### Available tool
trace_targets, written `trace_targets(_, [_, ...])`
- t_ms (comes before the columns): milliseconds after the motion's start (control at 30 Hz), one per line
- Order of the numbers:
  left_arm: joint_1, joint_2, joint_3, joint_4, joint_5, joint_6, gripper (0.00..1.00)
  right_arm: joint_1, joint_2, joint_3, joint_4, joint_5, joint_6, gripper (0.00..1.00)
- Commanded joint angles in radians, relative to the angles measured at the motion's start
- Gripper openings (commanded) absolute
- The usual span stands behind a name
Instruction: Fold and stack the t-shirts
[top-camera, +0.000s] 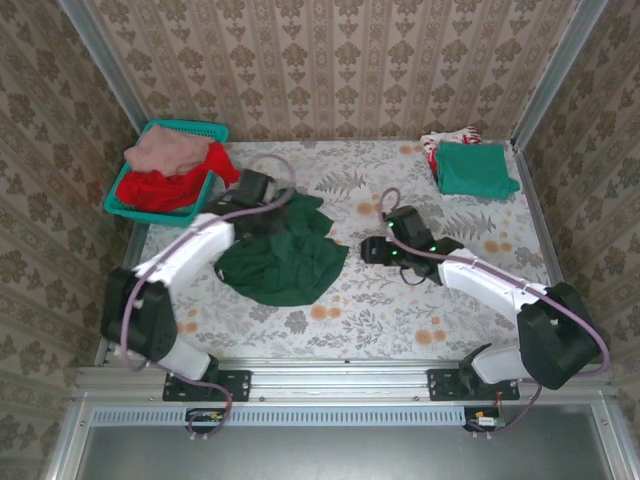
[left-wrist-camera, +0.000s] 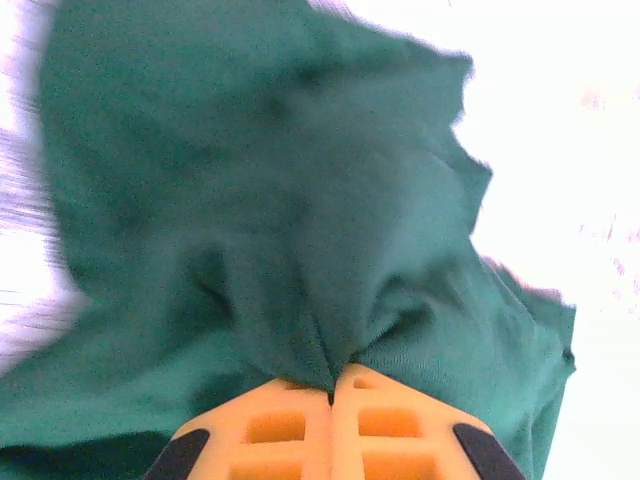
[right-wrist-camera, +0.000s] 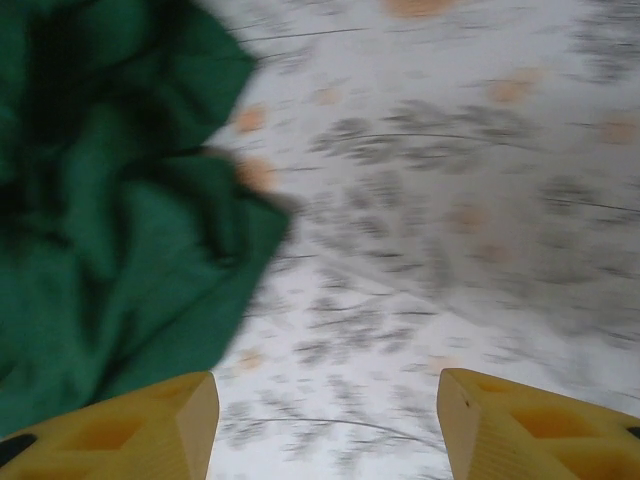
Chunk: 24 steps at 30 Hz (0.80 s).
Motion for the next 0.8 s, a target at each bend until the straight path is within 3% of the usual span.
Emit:
trace_targets(0, [0.120,-0.179,-0.012,-0.041,0.033,-0.007,0.00,0.133,0.108,0.047,0.095,-0.021,0.009,0.62])
trace_targets(133, [0.191,-0.266,-0.033,-0.083,0.021,0.004,0.00,0.235,0.258,0.167,0.075,0.045,-0.007,0.62])
trace_targets(367, [0.352,-0.323,-0.064,-0.131,0.049,-0.002,0.00,0.343,0.500,0.454,-0.136,0.177,-0.107,0.57])
trace_targets(467, [0.413,-0.332,-0.027,-0.162,0.059,0.021,0.00,0.347,0.549,0.485,-0.202,0.226,-0.116,0.38])
trace_targets(600, [0.454,-0.323,0.019,-0.163,0.094,0.016,0.00,0.307,0.473,0.399,-0.203,0.261,-0.102,0.13])
trace_targets(667, [0.428,-0.300,0.032,-0.126,0.130,-0.005,0.00,0.270,0.390,0.344,-0.194,0.261,-0.094,0.02])
trace_targets(767, [0.314,-0.223,0.106,-0.115,0.083,-0.004,0.00,0.217,0.233,0.258,-0.187,0.270,-0.090,0.00])
